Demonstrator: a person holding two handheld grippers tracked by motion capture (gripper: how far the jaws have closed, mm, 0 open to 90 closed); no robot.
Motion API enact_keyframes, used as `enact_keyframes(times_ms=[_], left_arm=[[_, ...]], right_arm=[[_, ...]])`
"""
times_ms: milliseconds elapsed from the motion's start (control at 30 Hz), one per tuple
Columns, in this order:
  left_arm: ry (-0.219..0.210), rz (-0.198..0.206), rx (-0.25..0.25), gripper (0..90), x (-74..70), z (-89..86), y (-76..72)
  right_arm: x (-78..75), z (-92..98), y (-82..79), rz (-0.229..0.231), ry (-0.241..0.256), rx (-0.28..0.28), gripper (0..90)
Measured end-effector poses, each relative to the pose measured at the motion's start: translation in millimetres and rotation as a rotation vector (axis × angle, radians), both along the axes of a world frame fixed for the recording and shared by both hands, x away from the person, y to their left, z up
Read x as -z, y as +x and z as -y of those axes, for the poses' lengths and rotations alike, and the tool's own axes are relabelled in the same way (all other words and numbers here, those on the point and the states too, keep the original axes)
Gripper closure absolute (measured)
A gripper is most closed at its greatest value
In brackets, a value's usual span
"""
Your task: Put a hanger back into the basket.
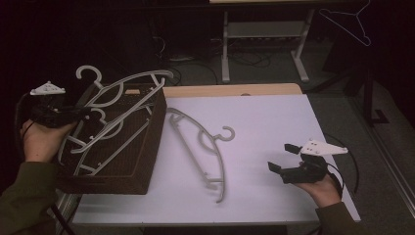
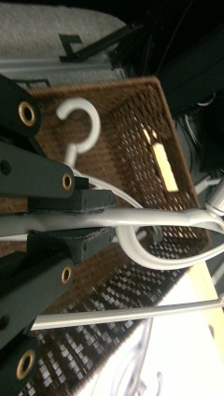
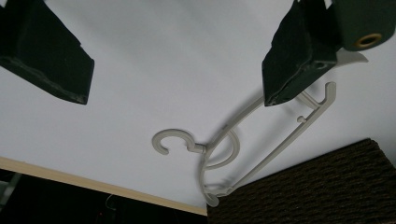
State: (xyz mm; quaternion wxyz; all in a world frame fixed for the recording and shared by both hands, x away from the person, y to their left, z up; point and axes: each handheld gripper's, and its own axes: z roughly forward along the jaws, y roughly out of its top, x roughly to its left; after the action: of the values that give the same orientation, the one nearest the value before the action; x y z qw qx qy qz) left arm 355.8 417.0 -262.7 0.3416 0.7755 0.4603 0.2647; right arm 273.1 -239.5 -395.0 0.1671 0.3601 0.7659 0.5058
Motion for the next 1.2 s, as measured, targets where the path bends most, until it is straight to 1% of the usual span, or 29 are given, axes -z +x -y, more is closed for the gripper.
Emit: enact_keyframes(times_ms=[133,200,300,367,400,433,567,633,700,867,967,1100,1133,1200], left_arm=[[0.02,-0.01,-0.024,82.6,6.8,-10.3,-1.1],[0.019,-0.017,-0.033,82.5,11.1,-13.2,-0.7],[0.045,-0.028,-0.046,82.5,17.2,-17.8,0.0],[0.03,-0.029,-0.049,82.6,20.6,-21.5,-0.3],[0.037,-0.031,-0.049,82.6,21.3,-22.8,-0.4],[0.03,-0.031,-0.054,82.6,22.3,-24.2,-0.4],[0.038,-0.033,-0.083,82.6,23.7,-32.6,0.1],[0.047,-0.046,-0.069,82.6,27.4,-34.8,1.1],[0.073,-0.055,-0.062,82.6,31.8,-33.8,3.2],[0.091,-0.083,-0.052,82.5,44.5,-27.2,11.3],[0.088,-0.098,-0.053,82.4,50.6,-27.4,13.6],[0.101,-0.122,-0.042,82.2,60.2,-27.5,15.0],[0.087,-0.138,-0.043,82.0,63.3,-27.7,15.6],[0.076,-0.142,-0.047,80.8,66.6,-28.8,15.7]], right_arm=[[0.5,-0.4,0.7,0.0,-0.003,0.0,8.8],[0.7,-1.0,0.6,-0.003,-0.005,0.0,8.8],[0.8,-1.5,0.8,-0.005,-0.005,-0.001,8.8],[0.7,-1.4,0.8,-0.005,-0.004,0.001,8.8],[0.8,-1.3,0.9,-0.004,-0.004,0.001,8.8],[0.8,-1.1,0.9,-0.004,-0.004,0.002,8.8],[1.0,-1.2,1.1,-0.006,-0.004,0.003,8.8],[1.0,-1.4,1.2,-0.005,-0.005,0.0,8.8],[1.1,-1.5,1.4,-0.008,-0.005,0.002,8.8],[0.8,-2.0,1.1,-0.006,-0.006,0.001,8.8],[0.9,-1.3,1.2,-0.005,-0.006,0.002,8.8],[1.0,-1.1,1.4,-0.006,-0.005,0.003,8.8],[1.0,-1.3,1.3,-0.006,-0.006,0.002,8.8],[0.9,-1.6,1.0,-0.007,-0.006,0.001,8.8]])
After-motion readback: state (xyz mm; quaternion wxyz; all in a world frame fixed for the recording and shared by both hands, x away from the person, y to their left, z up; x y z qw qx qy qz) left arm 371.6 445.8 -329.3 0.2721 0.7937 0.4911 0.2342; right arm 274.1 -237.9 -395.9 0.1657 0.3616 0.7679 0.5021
